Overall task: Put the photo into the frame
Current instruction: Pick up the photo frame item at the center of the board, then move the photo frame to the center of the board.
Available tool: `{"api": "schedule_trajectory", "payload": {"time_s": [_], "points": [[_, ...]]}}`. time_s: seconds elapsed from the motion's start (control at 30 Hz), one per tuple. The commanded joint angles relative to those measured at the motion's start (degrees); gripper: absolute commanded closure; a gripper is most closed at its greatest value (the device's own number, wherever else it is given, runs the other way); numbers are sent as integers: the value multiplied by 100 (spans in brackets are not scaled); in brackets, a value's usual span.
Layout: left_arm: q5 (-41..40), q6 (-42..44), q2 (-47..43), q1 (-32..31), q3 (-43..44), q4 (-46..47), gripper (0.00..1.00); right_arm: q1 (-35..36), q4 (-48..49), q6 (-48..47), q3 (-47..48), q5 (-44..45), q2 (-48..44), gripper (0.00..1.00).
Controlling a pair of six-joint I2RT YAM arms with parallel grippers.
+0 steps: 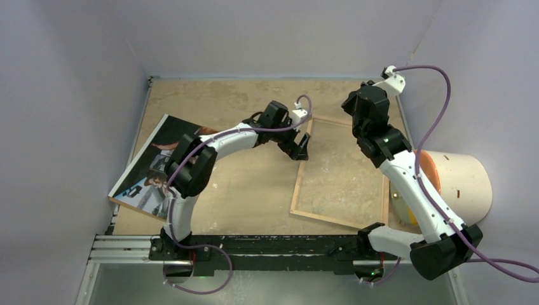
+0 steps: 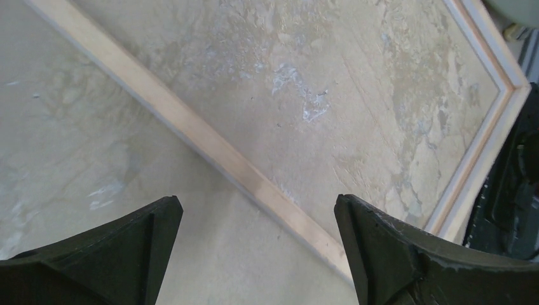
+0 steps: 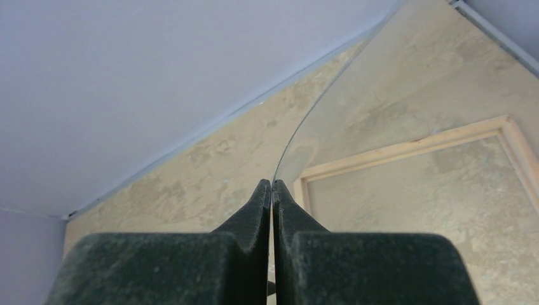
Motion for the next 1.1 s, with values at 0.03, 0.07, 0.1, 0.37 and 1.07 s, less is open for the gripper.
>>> {"api": "schedule_trajectory", "payload": {"time_s": [0.03,0.07,0.1,0.37,1.07], "points": [[-726,-140,495,-373,29,640,0,-70,-85,-409,323,342,-174,100],[-848,-117,566,-410,25,649,0,-80,-126,-436,341,416,-185,100],[-965,-81,622,-431,17,666,0,-95,-148,-468,354,491,-203,100],[-2568,650,1067,-536,344,59,27,-143,-141,-787,410,693,-289,100],[-2817,689,-721,1445,-1659,-719,61,-155,-357,-748,1496,-1006,1110,100]]}}
